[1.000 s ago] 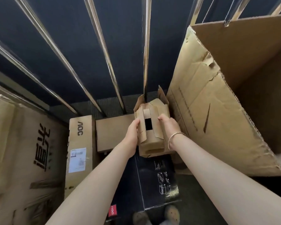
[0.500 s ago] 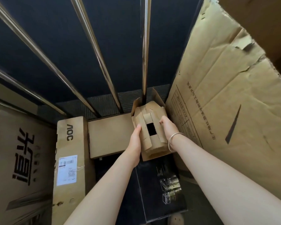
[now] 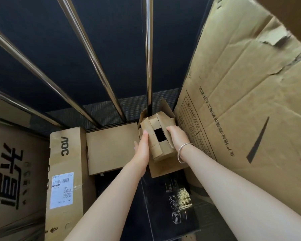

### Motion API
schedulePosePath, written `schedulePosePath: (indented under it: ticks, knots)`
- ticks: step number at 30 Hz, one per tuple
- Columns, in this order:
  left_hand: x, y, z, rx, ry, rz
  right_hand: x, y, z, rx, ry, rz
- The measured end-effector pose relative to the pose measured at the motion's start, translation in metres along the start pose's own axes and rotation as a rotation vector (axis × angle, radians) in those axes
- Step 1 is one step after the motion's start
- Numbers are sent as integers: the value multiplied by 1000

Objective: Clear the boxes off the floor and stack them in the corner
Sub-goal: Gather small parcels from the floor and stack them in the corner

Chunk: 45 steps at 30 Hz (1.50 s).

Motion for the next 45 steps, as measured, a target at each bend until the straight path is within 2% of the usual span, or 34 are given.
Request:
schedulePosePath:
  ticks: [3,6,12,19,26,36,45]
  knots:
    - [-3,-13,3,62,-9,8,-8,3,2,-45,-3,8]
    - [-41,-46,2,139,7,20,-17,2,3,-59,25,2]
    - [-87,-76,-5,169,136,-80,-31,-7,4,-66,20,14]
    - [-136,-101,-4,199,160,-141,-82,-4,6,-16,24,43]
    - [-187,-113,2,243,195,-202,-145,0,17,-52,45,161]
    - [-258,-131,-4,283,240,-175,-259,-9,55,80,102,112]
    - [-368,-129,-27,356,312,-306,-378,-59,111,102,77,204]
Point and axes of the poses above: each hand's wrist, its own x-axis towards the middle knuckle, its own z-axis out of the back of the hand, y = z × x, the point moved 4 cm from there along x, towards the middle knuckle, and after that the axes turned 12 degrees about -z, right-handed, at the moved point
